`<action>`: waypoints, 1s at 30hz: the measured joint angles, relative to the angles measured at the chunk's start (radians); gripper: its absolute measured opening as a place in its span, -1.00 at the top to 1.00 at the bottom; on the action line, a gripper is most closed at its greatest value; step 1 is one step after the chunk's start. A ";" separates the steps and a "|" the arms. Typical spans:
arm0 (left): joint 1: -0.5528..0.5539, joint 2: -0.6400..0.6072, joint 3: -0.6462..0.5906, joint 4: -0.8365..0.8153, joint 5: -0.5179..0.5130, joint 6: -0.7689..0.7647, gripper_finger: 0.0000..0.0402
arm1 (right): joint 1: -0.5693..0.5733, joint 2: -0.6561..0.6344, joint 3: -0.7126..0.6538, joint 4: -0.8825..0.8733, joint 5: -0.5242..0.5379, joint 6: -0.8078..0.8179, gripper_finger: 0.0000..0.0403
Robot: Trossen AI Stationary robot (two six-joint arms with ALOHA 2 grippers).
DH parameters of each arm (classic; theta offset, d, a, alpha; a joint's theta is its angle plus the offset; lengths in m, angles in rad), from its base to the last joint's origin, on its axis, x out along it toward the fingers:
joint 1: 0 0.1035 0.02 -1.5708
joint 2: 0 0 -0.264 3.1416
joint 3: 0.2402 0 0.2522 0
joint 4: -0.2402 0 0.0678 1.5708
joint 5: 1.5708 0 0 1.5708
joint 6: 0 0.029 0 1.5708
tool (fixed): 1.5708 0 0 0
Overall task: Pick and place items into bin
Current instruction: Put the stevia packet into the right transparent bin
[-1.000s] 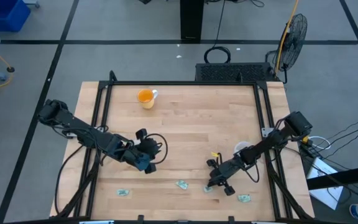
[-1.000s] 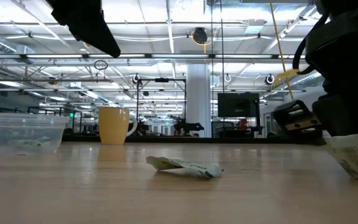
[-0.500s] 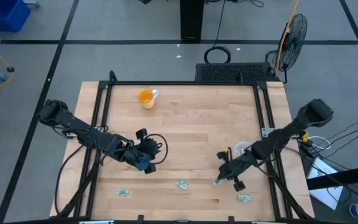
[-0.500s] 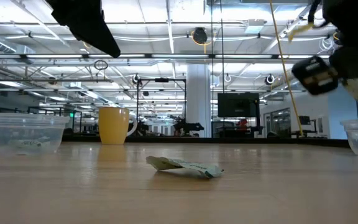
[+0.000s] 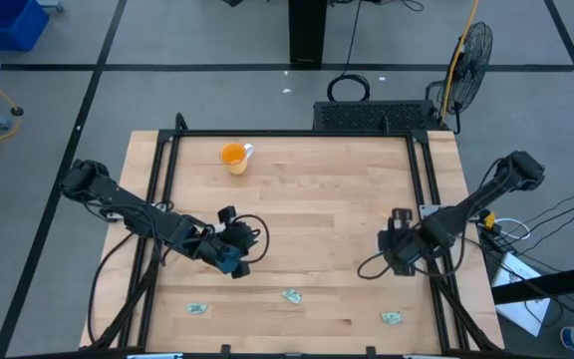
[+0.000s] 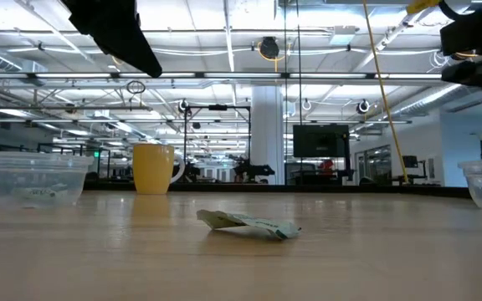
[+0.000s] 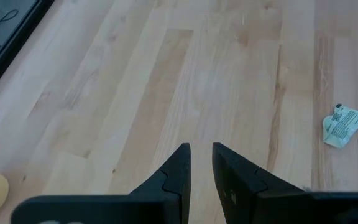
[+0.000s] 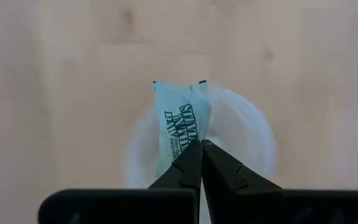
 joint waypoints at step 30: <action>0.000 0.000 0.000 0.002 -0.001 0.010 0.64 | -0.089 -0.011 -0.232 0.191 -0.065 -0.027 1.00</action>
